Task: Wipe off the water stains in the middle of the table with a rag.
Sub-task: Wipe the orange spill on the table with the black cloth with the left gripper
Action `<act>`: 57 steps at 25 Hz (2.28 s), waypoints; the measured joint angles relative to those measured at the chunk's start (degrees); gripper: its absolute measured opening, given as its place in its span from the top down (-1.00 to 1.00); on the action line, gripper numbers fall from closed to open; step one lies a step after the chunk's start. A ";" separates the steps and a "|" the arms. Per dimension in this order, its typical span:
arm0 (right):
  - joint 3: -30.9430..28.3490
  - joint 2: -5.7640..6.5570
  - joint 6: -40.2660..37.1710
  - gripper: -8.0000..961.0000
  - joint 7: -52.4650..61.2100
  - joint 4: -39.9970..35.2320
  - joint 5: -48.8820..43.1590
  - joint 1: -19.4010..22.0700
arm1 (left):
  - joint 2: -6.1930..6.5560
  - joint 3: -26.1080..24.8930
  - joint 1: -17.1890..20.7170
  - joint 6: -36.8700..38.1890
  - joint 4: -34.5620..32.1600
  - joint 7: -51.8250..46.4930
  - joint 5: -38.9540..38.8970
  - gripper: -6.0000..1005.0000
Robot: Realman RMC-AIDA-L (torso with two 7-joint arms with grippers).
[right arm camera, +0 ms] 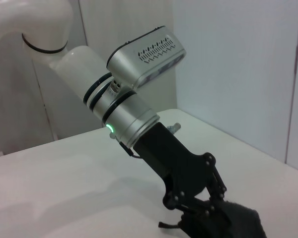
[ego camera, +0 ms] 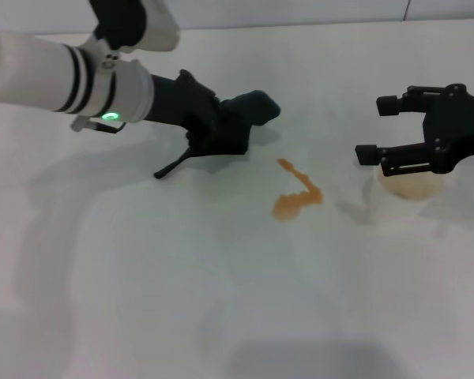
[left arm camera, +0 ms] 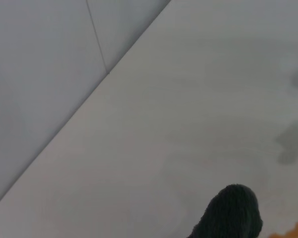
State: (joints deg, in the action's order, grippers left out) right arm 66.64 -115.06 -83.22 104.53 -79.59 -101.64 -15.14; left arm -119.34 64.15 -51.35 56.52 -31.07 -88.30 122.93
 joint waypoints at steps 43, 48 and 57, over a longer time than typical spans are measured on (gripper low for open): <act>-1.34 0.01 -1.51 -0.75 -1.08 -0.92 0.00 1.01 | -0.77 32.97 -0.27 -10.94 3.16 3.57 -28.41 0.81; -1.34 0.01 -1.51 -0.75 -1.08 -0.93 0.07 1.01 | -0.81 36.29 -0.27 -10.82 3.19 4.71 -31.41 0.81; -1.34 0.01 -1.48 -0.75 -1.12 -1.05 0.57 1.08 | -0.83 37.76 0.38 -9.54 3.18 4.98 -32.49 0.81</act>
State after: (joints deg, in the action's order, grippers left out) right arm 65.30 -115.05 -84.71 103.41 -80.63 -101.07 -14.06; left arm -120.16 101.91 -50.97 46.98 -27.89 -83.32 90.43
